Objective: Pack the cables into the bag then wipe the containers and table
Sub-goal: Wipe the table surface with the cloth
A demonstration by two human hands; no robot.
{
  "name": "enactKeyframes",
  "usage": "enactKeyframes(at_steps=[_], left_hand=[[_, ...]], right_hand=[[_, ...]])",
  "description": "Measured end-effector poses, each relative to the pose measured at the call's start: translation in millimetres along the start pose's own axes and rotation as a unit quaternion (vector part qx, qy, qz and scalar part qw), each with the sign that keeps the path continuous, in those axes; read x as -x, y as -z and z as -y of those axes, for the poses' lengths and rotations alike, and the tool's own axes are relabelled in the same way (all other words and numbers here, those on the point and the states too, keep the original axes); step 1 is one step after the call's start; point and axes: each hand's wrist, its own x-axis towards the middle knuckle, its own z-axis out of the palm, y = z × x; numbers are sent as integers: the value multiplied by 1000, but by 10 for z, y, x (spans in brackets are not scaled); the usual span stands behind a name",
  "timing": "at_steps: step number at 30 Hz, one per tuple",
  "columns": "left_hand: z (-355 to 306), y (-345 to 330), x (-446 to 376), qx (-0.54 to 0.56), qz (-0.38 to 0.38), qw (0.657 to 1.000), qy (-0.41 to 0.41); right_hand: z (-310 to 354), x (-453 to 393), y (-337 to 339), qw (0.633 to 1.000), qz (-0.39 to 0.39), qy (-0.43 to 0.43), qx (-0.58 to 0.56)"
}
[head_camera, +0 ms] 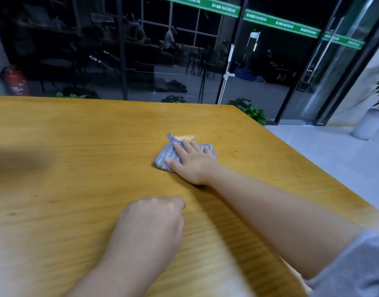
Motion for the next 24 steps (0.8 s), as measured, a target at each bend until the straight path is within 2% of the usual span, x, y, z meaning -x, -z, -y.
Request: enactKeyframes(at_steps=[7, 11, 14, 19, 22, 24], left_hand=[[-37, 94, -8, -16, 1, 1000, -7], [-43, 114, 26, -23, 18, 1000, 10], [-62, 132, 37, -3, 32, 999, 34], [-83, 193, 38, 41, 44, 996, 59], [-37, 172, 33, 84, 19, 993, 80], [-17, 128, 33, 72, 37, 995, 54]], right_hand=[[-49, 689, -21, 997, 15, 73, -17], [-335, 963, 39, 997, 31, 57, -43], [-655, 1049, 91, 998, 38, 6, -51], [-1264, 700, 191, 987, 13, -163, -13], [-1369, 282, 203, 976, 8, -216, -13], [-1320, 29, 201, 972, 0, -234, -18]])
